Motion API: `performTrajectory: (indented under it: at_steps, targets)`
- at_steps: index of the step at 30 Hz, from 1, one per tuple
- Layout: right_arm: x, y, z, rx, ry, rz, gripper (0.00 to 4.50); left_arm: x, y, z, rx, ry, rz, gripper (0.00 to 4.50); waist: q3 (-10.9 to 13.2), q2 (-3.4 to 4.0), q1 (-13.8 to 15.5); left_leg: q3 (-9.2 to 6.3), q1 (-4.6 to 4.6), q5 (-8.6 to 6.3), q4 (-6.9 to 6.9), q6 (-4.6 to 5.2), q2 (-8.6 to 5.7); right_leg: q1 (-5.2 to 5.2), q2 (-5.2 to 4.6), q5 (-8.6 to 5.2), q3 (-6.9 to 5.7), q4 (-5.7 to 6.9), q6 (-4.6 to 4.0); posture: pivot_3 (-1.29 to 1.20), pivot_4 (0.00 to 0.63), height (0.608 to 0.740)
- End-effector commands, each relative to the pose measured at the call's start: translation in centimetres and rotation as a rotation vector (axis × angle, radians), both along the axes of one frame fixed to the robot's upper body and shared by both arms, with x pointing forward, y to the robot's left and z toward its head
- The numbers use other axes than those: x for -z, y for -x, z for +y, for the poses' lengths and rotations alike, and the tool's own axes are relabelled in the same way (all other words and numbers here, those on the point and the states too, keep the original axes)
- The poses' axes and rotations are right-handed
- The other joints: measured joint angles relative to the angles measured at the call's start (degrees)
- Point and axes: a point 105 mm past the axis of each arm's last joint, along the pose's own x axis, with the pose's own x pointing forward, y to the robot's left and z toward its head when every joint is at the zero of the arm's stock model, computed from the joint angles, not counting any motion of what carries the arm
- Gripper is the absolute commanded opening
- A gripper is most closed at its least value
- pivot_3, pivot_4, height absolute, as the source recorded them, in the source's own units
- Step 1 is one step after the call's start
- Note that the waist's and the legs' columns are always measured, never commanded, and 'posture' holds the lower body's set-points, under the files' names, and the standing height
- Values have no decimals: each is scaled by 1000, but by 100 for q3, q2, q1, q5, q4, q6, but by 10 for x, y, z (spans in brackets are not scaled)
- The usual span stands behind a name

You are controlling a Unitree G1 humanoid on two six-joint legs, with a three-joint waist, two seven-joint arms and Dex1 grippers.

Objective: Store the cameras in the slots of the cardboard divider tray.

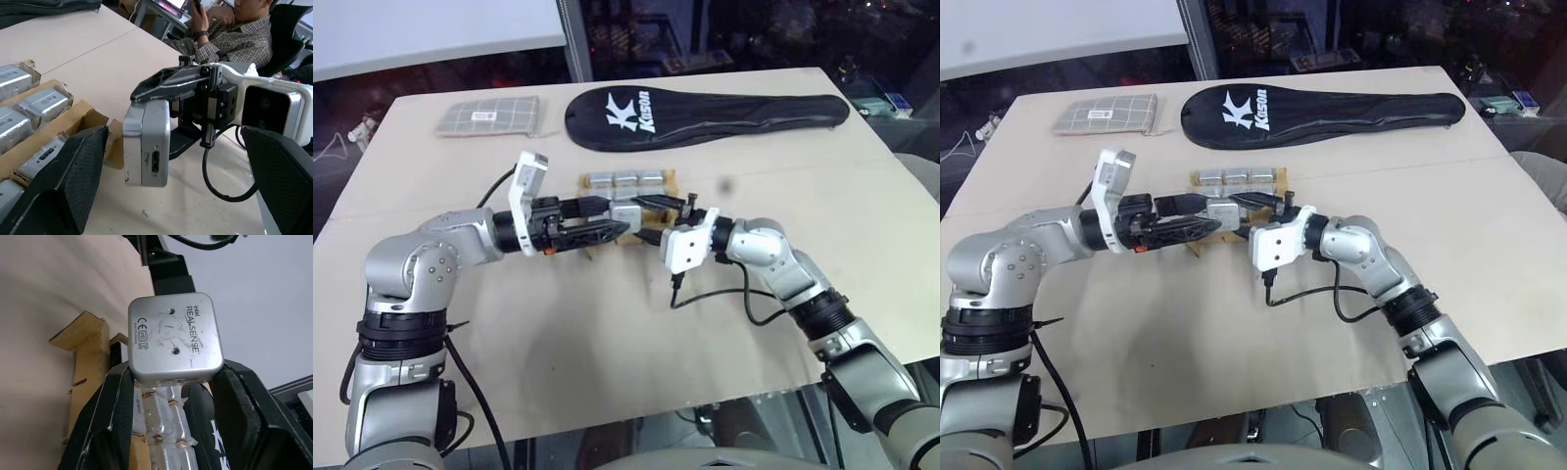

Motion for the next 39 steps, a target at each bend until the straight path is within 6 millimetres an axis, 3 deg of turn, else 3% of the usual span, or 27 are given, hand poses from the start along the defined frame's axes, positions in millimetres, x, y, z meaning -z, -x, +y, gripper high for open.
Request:
performTrajectory:
  at_steps: [1,7,8,17,18,22,26,29,34,39]
  targets:
    - [-18,0,0,-11,-45,-46,1757,-12,2,1,17,3,-42,3711,0,0,1,0,0,0,0,0,0,0,0,0,0,0,0,0,150,740]
    - [-17,2,2,-25,-31,-50,1757,-12,1,0,16,4,-47,906,0,0,0,0,0,0,0,0,0,0,0,0,1,0,0,0,150,740]
    - [-16,3,3,-29,-29,-49,1757,-12,1,-1,17,4,-48,639,0,0,0,0,0,0,0,0,0,0,0,0,1,0,0,0,150,740]
    - [-13,9,1,-50,-7,-15,1757,-8,3,-5,36,-6,-64,645,0,0,1,-1,0,0,0,0,0,0,0,0,0,0,0,0,150,740]
    - [-12,8,-1,-46,-2,1,2807,-10,1,-6,39,1,-91,645,0,0,2,-1,0,0,0,0,0,0,0,0,0,0,0,0,150,740]
    - [-10,8,-13,-18,-30,67,4477,-10,-6,-15,83,-10,-151,645,-1,-1,35,1,0,0,0,0,0,1,-1,0,-1,-1,0,0,150,740]
    - [-12,12,-36,20,-76,140,4477,-17,-19,-21,112,9,-217,645,-2,-3,65,0,-4,0,2,2,-7,2,-3,0,-3,-2,0,0,150,740]
    - [-10,22,-70,80,-169,332,4477,-18,-31,-25,132,4,-274,645,-2,-3,90,2,-6,-3,9,7,-6,3,-2,0,-4,-3,0,0,150,740]
    - [-5,56,-127,176,-308,661,4477,-14,-45,-28,203,-34,-399,645,-3,-1,174,5,-10,-16,11,29,-8,8,-1,0,-6,-12,1,0,150,740]
    - [-2,96,-168,279,-375,900,4477,-9,-60,-26,206,-78,-455,645,-7,-5,174,11,-13,-21,40,39,-1,18,9,-2,-5,-12,5,0,150,740]
